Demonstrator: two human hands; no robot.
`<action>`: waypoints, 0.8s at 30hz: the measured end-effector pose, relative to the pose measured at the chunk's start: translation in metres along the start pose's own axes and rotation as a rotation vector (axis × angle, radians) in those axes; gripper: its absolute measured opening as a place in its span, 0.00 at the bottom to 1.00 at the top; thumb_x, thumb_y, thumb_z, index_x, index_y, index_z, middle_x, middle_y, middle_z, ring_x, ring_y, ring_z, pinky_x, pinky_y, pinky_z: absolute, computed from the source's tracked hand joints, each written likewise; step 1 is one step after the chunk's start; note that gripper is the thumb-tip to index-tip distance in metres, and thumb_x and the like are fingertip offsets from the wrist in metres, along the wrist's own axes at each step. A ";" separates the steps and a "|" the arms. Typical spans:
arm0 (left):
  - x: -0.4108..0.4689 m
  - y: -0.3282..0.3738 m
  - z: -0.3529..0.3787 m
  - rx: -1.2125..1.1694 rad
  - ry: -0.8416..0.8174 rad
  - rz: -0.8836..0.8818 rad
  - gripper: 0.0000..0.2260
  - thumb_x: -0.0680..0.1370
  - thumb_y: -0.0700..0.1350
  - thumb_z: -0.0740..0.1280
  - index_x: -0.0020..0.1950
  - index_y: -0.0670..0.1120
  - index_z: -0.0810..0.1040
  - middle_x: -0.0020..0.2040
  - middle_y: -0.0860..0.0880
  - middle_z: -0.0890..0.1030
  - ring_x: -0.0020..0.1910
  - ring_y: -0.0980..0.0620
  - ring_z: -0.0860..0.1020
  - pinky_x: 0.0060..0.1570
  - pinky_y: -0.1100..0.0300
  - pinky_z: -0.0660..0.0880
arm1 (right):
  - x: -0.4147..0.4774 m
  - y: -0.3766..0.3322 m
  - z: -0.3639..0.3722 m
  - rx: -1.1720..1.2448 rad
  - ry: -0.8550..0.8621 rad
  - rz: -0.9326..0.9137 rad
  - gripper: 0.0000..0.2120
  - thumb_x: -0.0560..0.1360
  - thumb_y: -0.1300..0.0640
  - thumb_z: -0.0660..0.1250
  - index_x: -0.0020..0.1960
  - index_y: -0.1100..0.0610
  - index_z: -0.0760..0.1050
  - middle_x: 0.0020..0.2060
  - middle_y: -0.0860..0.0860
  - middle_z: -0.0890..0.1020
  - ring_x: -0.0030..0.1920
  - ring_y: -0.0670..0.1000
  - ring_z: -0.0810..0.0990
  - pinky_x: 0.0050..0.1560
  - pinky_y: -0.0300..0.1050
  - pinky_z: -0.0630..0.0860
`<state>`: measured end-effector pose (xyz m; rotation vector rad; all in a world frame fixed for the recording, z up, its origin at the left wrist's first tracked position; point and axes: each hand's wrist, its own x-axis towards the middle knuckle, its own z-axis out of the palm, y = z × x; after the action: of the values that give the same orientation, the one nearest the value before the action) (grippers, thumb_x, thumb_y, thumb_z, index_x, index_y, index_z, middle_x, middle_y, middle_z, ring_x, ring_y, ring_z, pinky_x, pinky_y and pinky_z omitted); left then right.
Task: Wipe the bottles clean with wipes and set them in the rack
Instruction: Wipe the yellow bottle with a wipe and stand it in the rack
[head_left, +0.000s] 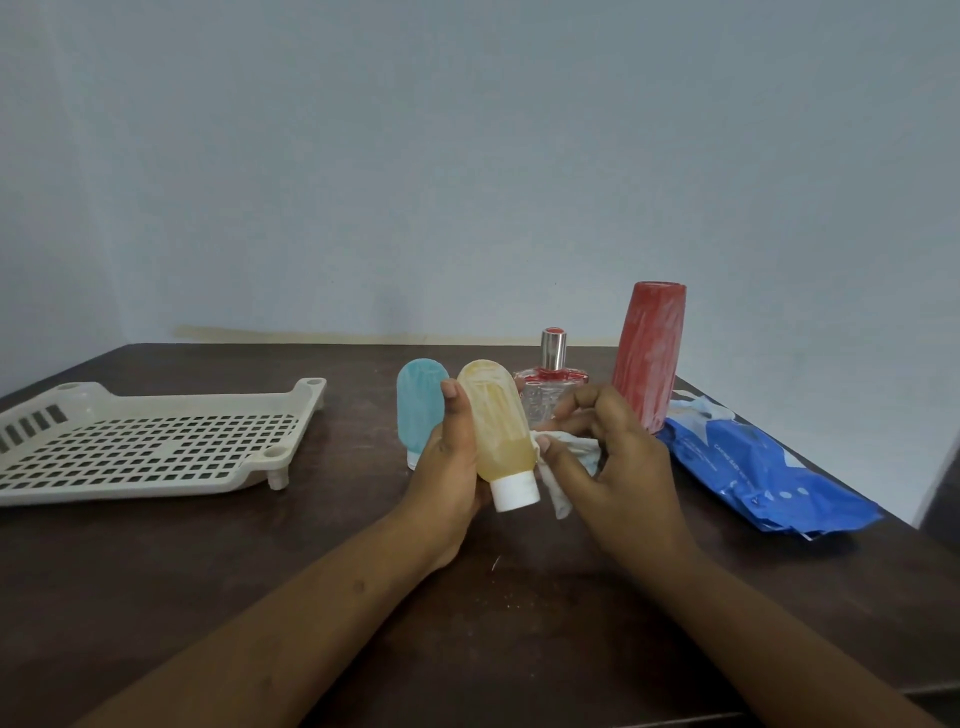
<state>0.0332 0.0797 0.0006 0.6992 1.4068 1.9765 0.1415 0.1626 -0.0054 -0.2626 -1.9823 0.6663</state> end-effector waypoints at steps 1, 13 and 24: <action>-0.001 0.001 0.001 -0.019 0.002 -0.007 0.42 0.61 0.71 0.53 0.69 0.48 0.67 0.62 0.44 0.78 0.59 0.45 0.78 0.64 0.43 0.73 | 0.000 0.001 0.001 -0.014 -0.001 0.001 0.18 0.73 0.63 0.70 0.45 0.42 0.67 0.40 0.37 0.77 0.47 0.33 0.77 0.41 0.25 0.72; -0.006 0.006 0.005 -0.077 0.094 -0.007 0.34 0.64 0.69 0.52 0.61 0.49 0.72 0.53 0.45 0.82 0.50 0.46 0.82 0.50 0.46 0.80 | 0.001 0.003 0.002 0.041 0.078 0.033 0.11 0.73 0.57 0.70 0.53 0.47 0.74 0.46 0.39 0.80 0.49 0.37 0.78 0.43 0.28 0.74; -0.008 0.014 0.004 -0.022 0.218 0.051 0.39 0.61 0.72 0.47 0.60 0.50 0.77 0.54 0.43 0.82 0.52 0.44 0.82 0.58 0.42 0.76 | -0.002 0.003 0.005 -0.022 -0.017 -0.160 0.07 0.72 0.50 0.68 0.49 0.49 0.79 0.46 0.38 0.79 0.50 0.37 0.77 0.47 0.28 0.72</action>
<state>0.0394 0.0728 0.0148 0.5273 1.5025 2.1584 0.1384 0.1627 -0.0107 -0.1104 -2.0034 0.5454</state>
